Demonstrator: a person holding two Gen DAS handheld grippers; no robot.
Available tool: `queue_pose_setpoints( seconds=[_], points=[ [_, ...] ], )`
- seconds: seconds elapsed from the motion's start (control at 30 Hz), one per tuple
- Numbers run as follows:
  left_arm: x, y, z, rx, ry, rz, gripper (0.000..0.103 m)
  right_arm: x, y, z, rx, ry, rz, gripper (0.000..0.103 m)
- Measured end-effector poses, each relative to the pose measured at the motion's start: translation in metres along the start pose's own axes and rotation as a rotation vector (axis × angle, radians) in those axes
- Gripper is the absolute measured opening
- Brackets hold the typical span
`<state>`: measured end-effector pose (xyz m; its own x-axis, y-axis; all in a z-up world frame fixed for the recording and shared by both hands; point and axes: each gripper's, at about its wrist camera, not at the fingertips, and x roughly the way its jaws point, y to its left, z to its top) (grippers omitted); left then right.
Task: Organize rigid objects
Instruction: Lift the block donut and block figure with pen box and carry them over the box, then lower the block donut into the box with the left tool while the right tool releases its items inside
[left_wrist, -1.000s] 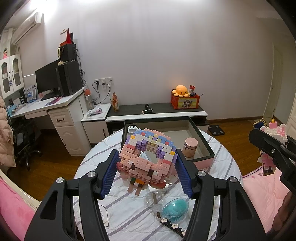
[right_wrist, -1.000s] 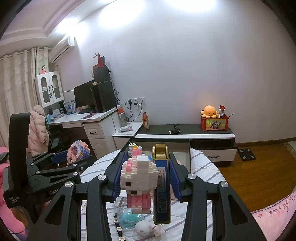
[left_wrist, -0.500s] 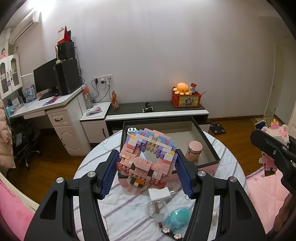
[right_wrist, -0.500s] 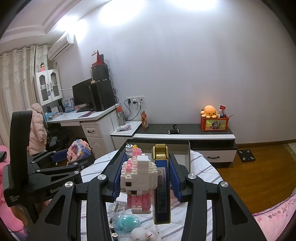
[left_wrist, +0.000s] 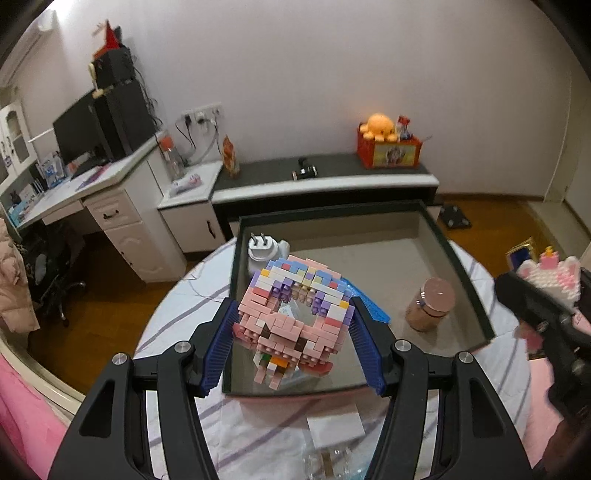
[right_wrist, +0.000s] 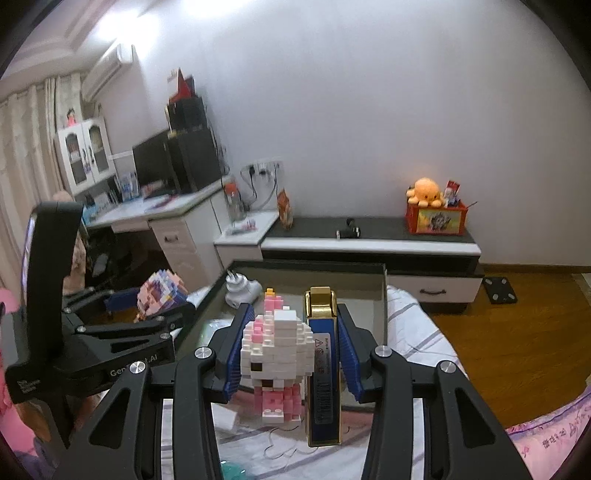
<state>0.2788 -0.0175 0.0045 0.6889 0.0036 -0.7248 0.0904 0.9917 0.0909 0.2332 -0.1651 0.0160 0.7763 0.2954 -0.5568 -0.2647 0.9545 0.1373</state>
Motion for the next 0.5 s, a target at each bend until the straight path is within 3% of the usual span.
queue_pose_setpoints(
  seconds=[0.27, 0.5],
  points=[
    [0.068, -0.002, 0.009, 0.025, 0.146, 0.038, 0.061, 0.072, -0.009, -0.005, -0.024, 0.14, 0.022, 0.045],
    [0.084, 0.001, 0.005, 0.021, 0.179, 0.048, 0.061, 0.098, -0.01, -0.007, -0.033, 0.182, 0.046, 0.045]
  ],
)
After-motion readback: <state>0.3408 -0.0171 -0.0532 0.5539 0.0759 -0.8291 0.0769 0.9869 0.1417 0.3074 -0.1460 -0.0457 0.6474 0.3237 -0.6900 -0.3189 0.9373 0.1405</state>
